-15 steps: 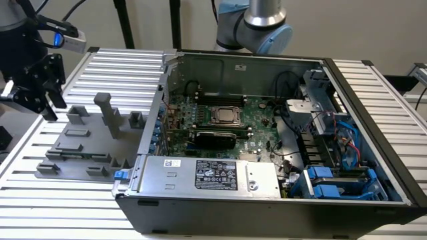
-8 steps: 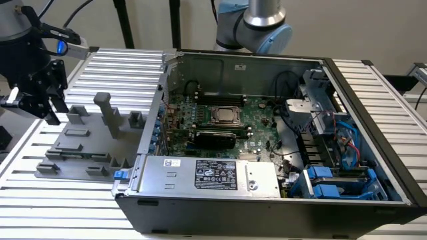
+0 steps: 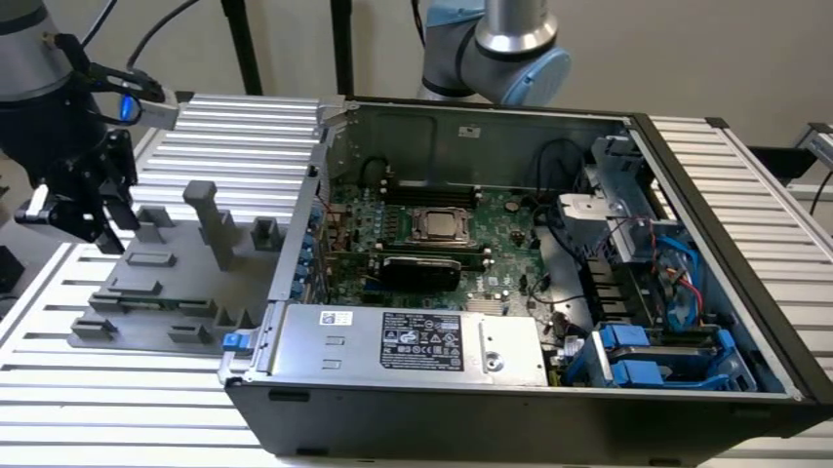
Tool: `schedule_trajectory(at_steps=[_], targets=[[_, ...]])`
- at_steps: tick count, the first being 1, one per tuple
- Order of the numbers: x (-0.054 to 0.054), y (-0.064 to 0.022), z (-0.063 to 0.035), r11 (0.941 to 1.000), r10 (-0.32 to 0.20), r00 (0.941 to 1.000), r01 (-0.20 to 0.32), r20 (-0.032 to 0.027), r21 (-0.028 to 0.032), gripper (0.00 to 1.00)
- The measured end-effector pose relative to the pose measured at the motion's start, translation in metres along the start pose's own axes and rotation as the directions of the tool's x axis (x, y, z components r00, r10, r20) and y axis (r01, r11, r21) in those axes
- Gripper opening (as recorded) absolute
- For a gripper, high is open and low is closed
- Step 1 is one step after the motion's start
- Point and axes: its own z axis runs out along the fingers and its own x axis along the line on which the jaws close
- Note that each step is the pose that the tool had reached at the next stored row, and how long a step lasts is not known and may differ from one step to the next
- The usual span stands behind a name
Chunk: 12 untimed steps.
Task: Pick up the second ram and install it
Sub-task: 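Pick up the second ram and move it above second insertion slot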
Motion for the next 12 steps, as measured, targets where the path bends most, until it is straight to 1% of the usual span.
schedule_trajectory(at_steps=[12], targets=[[0.000, -0.0002, 0.0219, 0.9998, -0.018, 0.9998, 0.018, -0.0002, 0.0003, 0.42]])
